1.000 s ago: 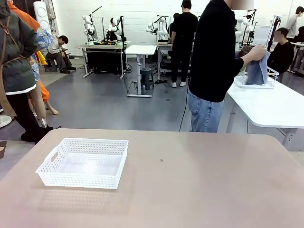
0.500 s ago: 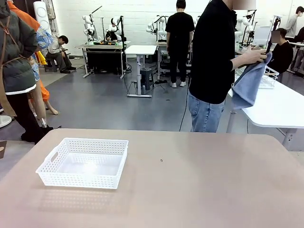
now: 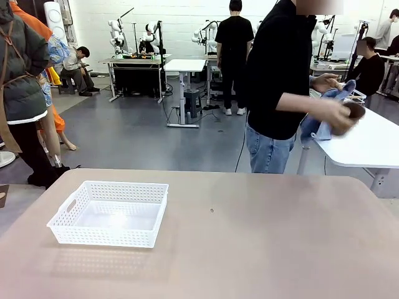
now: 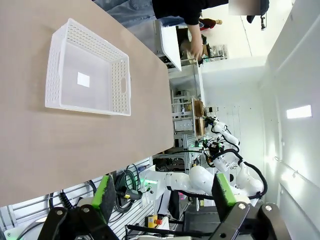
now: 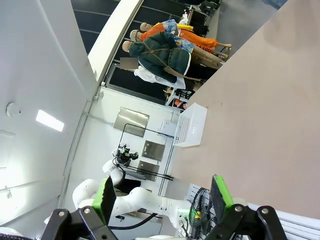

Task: Clean and organize the cups into the basket.
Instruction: Pick up the Organizing basket and move it to the center of the table, then pick up the Reusable plastic cup from the right side of the table and place it inside the Organizing basket.

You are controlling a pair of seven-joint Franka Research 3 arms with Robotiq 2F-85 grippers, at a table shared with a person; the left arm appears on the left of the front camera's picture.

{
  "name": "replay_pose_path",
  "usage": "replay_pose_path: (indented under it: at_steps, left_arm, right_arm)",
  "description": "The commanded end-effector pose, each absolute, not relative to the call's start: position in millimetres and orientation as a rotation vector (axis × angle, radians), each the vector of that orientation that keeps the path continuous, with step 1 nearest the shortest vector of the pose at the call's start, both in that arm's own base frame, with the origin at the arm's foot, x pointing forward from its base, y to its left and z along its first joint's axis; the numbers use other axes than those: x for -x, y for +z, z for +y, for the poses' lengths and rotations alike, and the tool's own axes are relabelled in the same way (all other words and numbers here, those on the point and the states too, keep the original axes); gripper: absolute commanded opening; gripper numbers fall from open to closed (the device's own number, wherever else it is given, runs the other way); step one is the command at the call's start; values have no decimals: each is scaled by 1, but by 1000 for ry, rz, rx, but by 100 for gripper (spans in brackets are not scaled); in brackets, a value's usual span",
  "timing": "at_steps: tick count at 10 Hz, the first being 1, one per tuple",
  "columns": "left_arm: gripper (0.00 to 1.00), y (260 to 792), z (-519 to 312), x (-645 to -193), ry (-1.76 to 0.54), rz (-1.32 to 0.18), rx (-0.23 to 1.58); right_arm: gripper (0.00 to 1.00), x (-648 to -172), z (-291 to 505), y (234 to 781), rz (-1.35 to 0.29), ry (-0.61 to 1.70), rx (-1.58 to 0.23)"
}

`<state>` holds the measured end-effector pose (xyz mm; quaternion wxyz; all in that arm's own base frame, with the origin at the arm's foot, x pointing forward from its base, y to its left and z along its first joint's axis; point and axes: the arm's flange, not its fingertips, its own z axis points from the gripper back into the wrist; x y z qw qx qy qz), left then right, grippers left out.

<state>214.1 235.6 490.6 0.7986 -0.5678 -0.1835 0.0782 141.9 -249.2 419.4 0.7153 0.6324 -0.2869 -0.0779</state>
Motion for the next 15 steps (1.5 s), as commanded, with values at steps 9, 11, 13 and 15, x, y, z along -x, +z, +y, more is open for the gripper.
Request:
replay_pose_path:
  at_steps: [9, 11, 13, 15]
  left_arm:
    - [100, 491, 237, -214, 149, -403, 1227]
    - [100, 491, 237, -214, 149, -403, 1227]
    - [100, 491, 237, -214, 149, -403, 1227]
    - [100, 491, 237, -214, 149, -403, 1227]
  right_arm:
    - [100, -142, -250, 421, -650, -163, -1414]
    - [100, -142, -250, 421, -650, -163, -1414]
    - [100, -142, -250, 421, -650, -163, -1414]
    - [100, -142, -250, 421, -650, -163, -1414]
